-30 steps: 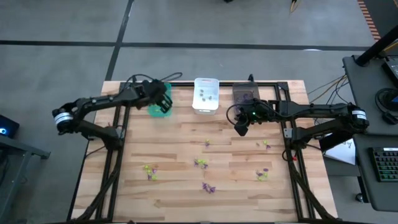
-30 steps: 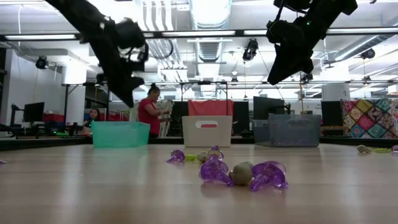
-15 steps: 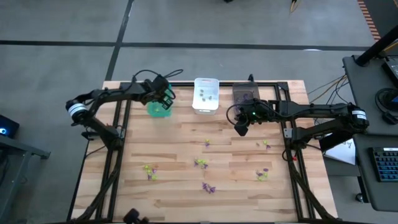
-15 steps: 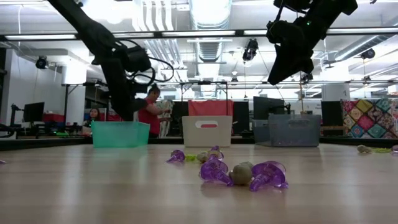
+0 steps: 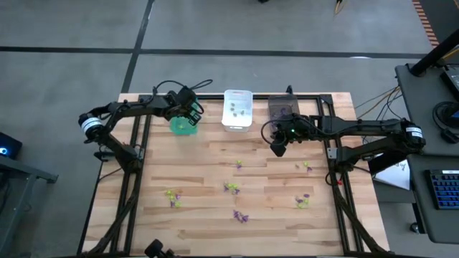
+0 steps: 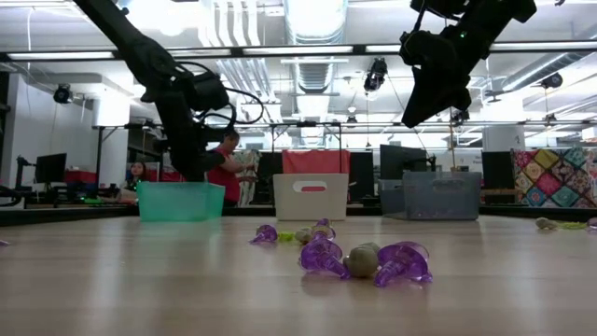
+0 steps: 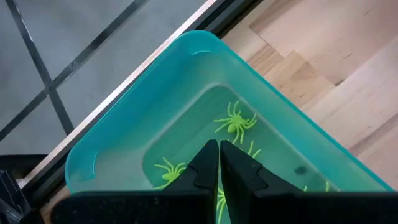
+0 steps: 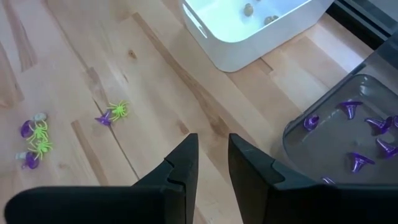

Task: Sort Halloween decoration
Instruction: Put the white skull toy into the white bin

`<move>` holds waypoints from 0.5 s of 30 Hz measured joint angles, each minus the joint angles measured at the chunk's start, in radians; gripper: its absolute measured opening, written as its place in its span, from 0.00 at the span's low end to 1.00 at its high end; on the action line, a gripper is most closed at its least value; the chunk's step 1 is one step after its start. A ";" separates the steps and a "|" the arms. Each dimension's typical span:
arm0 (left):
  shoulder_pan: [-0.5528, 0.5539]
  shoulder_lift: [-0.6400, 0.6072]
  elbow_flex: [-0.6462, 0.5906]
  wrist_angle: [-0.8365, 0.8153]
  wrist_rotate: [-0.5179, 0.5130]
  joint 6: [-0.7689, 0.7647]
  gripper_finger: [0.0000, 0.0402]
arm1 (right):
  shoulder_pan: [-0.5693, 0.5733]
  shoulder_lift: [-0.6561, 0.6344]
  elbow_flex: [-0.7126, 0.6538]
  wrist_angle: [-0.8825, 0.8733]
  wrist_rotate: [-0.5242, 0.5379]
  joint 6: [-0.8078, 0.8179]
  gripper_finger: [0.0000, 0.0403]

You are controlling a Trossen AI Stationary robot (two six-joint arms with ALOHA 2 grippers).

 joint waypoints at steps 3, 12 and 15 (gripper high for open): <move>0.000 0.000 0.000 0.000 0.000 0.000 0.00 | 0.000 0.000 0.000 0.000 0.000 0.000 0.18; -0.009 -0.002 0.000 0.000 0.001 -0.004 0.00 | 0.000 0.000 0.000 0.000 0.000 0.000 0.20; -0.014 -0.002 0.000 -0.001 0.001 -0.005 0.00 | 0.000 0.000 0.000 0.000 0.000 0.000 0.19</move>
